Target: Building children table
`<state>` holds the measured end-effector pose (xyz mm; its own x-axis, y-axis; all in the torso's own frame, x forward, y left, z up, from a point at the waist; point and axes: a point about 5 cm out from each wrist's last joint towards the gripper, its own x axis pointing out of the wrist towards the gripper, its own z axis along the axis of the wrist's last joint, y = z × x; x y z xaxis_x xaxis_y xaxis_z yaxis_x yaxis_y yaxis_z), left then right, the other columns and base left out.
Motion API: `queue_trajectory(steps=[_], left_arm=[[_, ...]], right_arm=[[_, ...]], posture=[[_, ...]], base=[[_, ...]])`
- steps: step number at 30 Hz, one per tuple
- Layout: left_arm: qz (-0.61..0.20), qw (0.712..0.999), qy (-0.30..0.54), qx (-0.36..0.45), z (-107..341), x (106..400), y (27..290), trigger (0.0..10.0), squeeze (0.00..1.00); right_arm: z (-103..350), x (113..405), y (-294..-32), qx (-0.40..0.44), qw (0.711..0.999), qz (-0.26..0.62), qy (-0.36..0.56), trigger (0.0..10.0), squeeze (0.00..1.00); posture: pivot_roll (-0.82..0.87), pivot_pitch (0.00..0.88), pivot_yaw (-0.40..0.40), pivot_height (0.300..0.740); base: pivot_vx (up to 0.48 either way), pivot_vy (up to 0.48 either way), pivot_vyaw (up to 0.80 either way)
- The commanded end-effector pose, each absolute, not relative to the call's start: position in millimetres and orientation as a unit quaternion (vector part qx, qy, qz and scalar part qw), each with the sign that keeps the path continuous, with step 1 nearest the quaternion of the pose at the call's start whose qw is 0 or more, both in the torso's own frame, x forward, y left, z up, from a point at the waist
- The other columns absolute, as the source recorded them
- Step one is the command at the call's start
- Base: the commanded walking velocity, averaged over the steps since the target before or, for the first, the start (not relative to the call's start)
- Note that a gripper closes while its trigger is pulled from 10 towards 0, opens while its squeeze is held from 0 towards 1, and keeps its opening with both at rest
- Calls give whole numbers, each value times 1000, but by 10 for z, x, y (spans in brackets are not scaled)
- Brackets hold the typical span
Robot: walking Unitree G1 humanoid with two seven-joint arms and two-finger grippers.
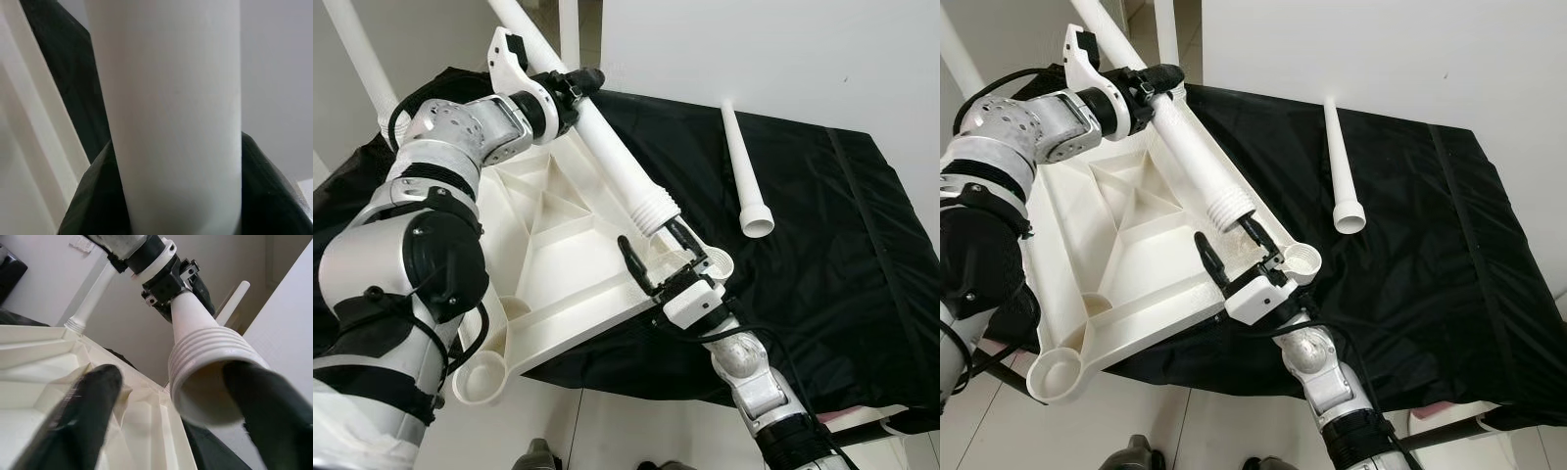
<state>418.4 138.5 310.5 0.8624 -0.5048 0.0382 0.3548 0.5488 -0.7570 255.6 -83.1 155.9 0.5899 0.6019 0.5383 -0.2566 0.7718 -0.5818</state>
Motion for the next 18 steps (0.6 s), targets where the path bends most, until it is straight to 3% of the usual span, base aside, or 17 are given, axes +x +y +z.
queue_trajectory(steps=[1,2,3,4,5,10,15,18], left_arm=[[-221,882,83,-407,3146,4197,1478,10000,0],[-221,882,83,-407,3146,4197,1478,10000,0],[-216,882,79,-411,3162,4199,1505,10000,0],[-213,882,77,-414,3172,4200,1520,10000,0],[-209,882,74,-416,3188,4201,1539,10000,0],[-206,887,67,-409,3211,4204,1561,10000,0],[-221,908,40,-353,3291,4206,1531,10000,0],[-226,922,24,-314,3318,4212,1472,10000,0]], right_arm=[[1563,2495,-885,-230,858,241,-391,10000,1000],[1563,2495,-885,-230,858,241,-391,10000,1000],[1527,2469,-913,-232,860,242,-385,10000,451],[1506,2452,-931,-234,861,243,-382,10000,451],[1473,2424,-961,-238,861,244,-377,10000,0],[1434,2396,-999,-245,861,245,-372,10000,0],[1527,2482,-1020,-212,882,229,-353,10000,0],[1653,2618,-976,-153,909,221,-320,10000,0]], posture=[[134,26,-19,740],[134,26,-19,740],[133,25,-19,740],[133,25,-19,740],[131,25,-18,740],[131,25,-17,740],[123,29,-13,740],[125,33,-14,740]], base=[[0,0,0],[0,0,0],[0,0,0],[0,0,0],[0,0,0],[0,0,0],[0,0,0],[0,0,0]])
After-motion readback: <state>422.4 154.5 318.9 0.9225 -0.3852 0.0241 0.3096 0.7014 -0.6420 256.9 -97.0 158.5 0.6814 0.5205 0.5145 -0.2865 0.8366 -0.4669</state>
